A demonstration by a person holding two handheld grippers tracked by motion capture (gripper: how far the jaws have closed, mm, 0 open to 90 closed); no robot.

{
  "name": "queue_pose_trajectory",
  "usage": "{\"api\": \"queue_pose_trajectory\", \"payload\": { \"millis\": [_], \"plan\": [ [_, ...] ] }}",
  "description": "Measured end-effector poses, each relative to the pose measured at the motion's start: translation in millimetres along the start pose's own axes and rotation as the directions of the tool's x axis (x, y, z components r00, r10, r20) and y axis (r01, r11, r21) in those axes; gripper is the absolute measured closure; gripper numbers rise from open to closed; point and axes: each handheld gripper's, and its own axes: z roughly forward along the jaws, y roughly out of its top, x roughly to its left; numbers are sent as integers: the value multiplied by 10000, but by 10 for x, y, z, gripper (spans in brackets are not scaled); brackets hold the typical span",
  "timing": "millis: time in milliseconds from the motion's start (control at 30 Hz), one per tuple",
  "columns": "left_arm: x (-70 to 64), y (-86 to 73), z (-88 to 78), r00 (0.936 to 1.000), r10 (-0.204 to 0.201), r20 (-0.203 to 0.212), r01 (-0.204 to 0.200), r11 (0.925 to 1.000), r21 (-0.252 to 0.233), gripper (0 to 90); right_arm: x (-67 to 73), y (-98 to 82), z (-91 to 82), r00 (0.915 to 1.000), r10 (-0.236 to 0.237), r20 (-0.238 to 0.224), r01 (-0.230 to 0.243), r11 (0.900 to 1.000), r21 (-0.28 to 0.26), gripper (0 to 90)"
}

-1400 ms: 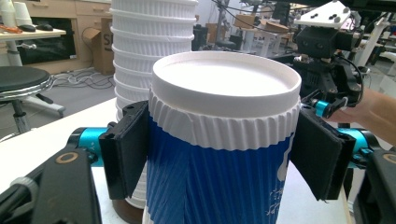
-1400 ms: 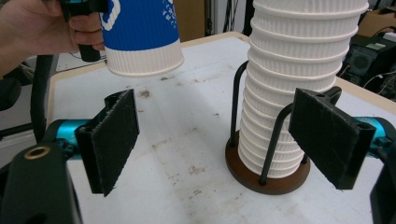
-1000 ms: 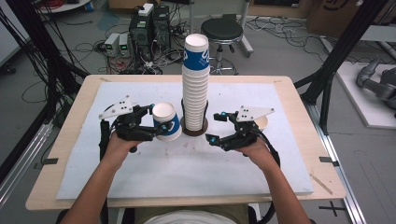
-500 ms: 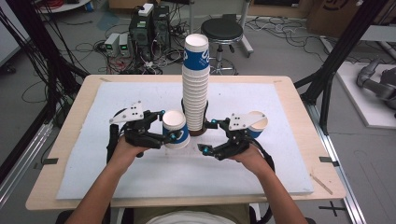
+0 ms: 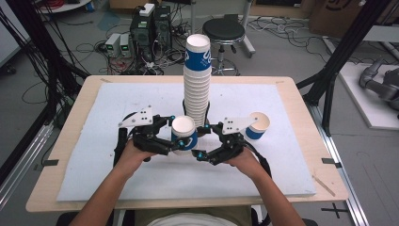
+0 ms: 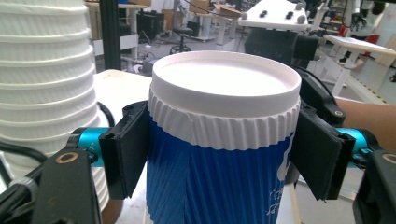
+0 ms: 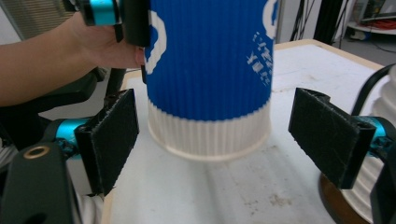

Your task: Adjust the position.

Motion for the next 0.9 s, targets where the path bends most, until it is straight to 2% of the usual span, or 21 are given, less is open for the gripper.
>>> {"api": "queue_pose_trajectory", "payload": {
  "millis": [300,400,667,900],
  "plan": [
    [-41,-21,86,9996,-46,267,43,9999,136,261,35,-2,125,9997,-56,-256,58,10000,61,164],
    [-41,-25,91,9995,-53,317,50,9999,116,261,36,-11,151,9994,74,-335,-74,10000,9,164],
    [-48,-34,106,9988,-135,470,134,9999,19,261,34,-20,156,9993,104,-369,-104,9999,24,165],
    [-40,-42,110,9986,-101,513,96,9999,96,265,28,-15,143,9991,0,-412,6,9999,148,215]
  ]
}}
